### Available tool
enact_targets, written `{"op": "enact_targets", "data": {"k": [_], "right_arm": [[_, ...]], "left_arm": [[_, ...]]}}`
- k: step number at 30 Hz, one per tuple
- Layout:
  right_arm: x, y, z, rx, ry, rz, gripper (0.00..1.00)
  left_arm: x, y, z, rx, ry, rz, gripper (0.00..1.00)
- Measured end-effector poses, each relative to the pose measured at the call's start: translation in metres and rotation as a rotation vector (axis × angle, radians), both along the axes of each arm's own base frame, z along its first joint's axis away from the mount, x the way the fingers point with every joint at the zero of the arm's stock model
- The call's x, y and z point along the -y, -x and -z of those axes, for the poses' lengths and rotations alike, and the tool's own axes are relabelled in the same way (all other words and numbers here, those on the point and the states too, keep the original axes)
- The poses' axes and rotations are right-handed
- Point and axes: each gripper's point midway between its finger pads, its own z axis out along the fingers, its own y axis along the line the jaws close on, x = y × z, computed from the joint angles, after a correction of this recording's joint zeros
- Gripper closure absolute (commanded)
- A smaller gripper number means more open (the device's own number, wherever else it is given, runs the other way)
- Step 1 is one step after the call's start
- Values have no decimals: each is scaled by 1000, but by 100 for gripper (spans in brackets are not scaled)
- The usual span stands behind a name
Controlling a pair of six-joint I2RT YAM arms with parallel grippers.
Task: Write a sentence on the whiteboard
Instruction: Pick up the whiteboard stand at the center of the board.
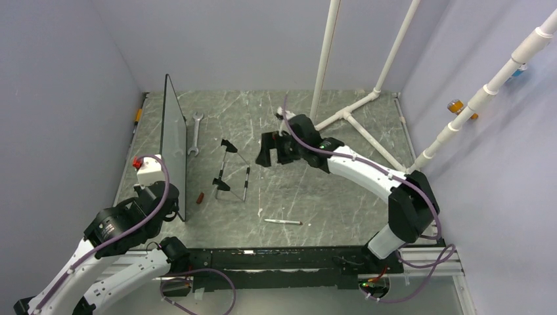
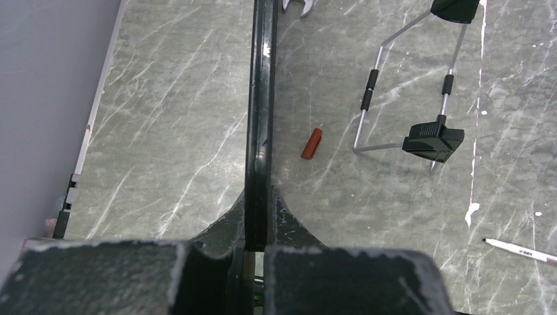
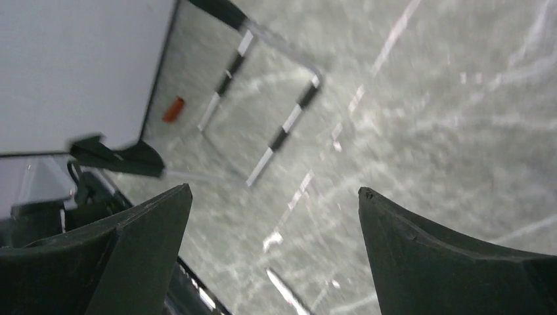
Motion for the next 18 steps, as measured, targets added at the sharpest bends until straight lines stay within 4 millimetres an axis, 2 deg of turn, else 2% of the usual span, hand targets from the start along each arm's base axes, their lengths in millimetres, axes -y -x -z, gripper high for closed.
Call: {"op": "enact_targets", "data": {"k": [4, 7, 9, 15, 18], "right_arm": [[-40, -16, -53, 165, 43, 24, 0], [-66, -26, -65, 226, 77, 54, 0], [-77, -36, -59, 240, 121, 82, 0], [-100, -61, -17, 242, 284, 136, 0], [-108, -67, -9, 256, 327, 146, 0]], "left_arm": [[0, 0, 0, 1, -1, 3, 100], [1, -1, 0, 1, -3, 8, 100], [2, -2, 0, 3, -4, 12, 100], [4, -4, 0, 12, 0, 18, 100], [4, -4, 0, 20, 2, 21, 100]]}}
